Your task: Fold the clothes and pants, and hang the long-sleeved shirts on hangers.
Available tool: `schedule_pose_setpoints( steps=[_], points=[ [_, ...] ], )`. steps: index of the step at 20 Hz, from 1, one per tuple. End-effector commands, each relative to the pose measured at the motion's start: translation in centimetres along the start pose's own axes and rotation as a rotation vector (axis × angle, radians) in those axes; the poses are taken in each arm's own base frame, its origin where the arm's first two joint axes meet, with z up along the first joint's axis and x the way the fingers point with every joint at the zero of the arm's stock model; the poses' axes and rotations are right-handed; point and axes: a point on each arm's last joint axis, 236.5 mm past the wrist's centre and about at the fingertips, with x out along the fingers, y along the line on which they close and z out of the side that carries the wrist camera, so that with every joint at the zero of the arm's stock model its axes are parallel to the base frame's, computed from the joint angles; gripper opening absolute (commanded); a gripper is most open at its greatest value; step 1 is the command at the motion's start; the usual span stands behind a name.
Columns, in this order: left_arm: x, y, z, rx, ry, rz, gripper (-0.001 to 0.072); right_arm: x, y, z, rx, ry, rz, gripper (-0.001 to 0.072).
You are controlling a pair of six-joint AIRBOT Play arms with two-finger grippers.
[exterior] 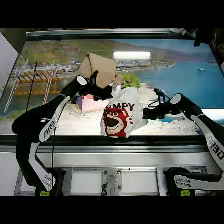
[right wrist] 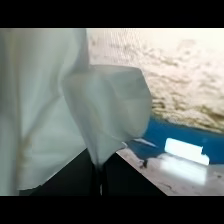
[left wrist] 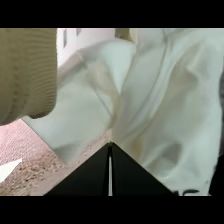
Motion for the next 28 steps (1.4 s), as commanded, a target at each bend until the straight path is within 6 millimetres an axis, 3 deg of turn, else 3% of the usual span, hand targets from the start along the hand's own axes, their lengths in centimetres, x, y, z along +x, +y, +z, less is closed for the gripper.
schedule_pose_setpoints(
  steps=[1, 2, 4, 5, 7, 8, 9, 10, 12, 13, 15, 17, 23, 26, 27, 28],
  points=[
    [-7.6, -3.4, 4.2, 0.094, -0.188, -0.018, 0.0019, -6.5, 0.6, 3.3, -0.100, -0.113, -0.050, 0.0022],
    [-11.2, -5.0, 5.0, 0.158, -0.253, -0.009, 0.0020, -9.8, 1.4, 4.5, -0.138, -0.166, -0.062, 0.0022],
    [-16.7, -6.0, 5.2, 0.294, -0.329, 0.091, 0.0020, -15.3, 3.4, 5.4, -0.193, -0.256, -0.067, 0.0022],
    [-18.2, -5.8, 4.7, 0.344, -0.331, 0.148, 0.0021, -17.4, 4.3, 5.6, -0.211, -0.309, -0.069, 0.0022],
    [-18.2, -4.7, 3.3, 0.345, -0.299, 0.188, 0.0038, -19.2, 5.4, 5.2, -0.238, -0.356, -0.070, 0.0022],
    [-17.0, -3.8, 2.8, 0.297, -0.287, 0.188, 0.0292, -19.3, 5.8, 4.9, -0.244, -0.351, -0.064, 0.0023],
    [-15.4, -2.6, 2.2, 0.234, -0.267, 0.191, 0.0483, -19.1, 5.9, 4.7, -0.249, -0.343, -0.062, 0.0022],
    [-13.5, -1.2, 1.6, 0.190, -0.236, 0.201, 0.0513, -19.0, 5.9, 4.8, -0.246, -0.340, -0.061, 0.0023],
    [-8.3, 1.2, -0.6, 0.134, -0.139, 0.221, 0.0513, -18.6, 5.6, 4.8, -0.242, -0.329, -0.061, 0.0023],
    [-5.8, 1.4, -1.8, 0.109, -0.086, 0.205, 0.0514, -18.4, 5.5, 4.9, -0.239, -0.324, -0.061, 0.0022],
    [-1.3, 0.1, -4.1, 0.078, 0.016, 0.132, 0.0514, -18.1, 5.4, 4.9, -0.236, -0.316, -0.061, 0.0023],
    [1.8, -1.9, -5.4, 0.083, 0.085, 0.055, 0.0514, -17.9, 5.3, 4.9, -0.234, -0.312, -0.061, 0.0023],
    [7.7, -5.5, -10.4, 0.156, 0.302, -0.038, 0.0514, -17.9, 5.2, 5.1, -0.233, -0.318, -0.063, 0.0023],
    [9.0, -6.3, -10.6, 0.172, 0.310, -0.043, 0.0503, -17.9, 5.2, 5.1, -0.233, -0.317, -0.063, 0.0023],
    [9.1, -6.5, -10.4, 0.161, 0.306, -0.043, 0.0373, -17.9, 5.2, 5.1, -0.233, -0.317, -0.063, 0.0023],
    [8.9, -6.5, -10.0, 0.159, 0.292, -0.044, 0.0177, -17.9, 5.2, 5.1, -0.233, -0.317, -0.062, 0.0023]
  ],
)
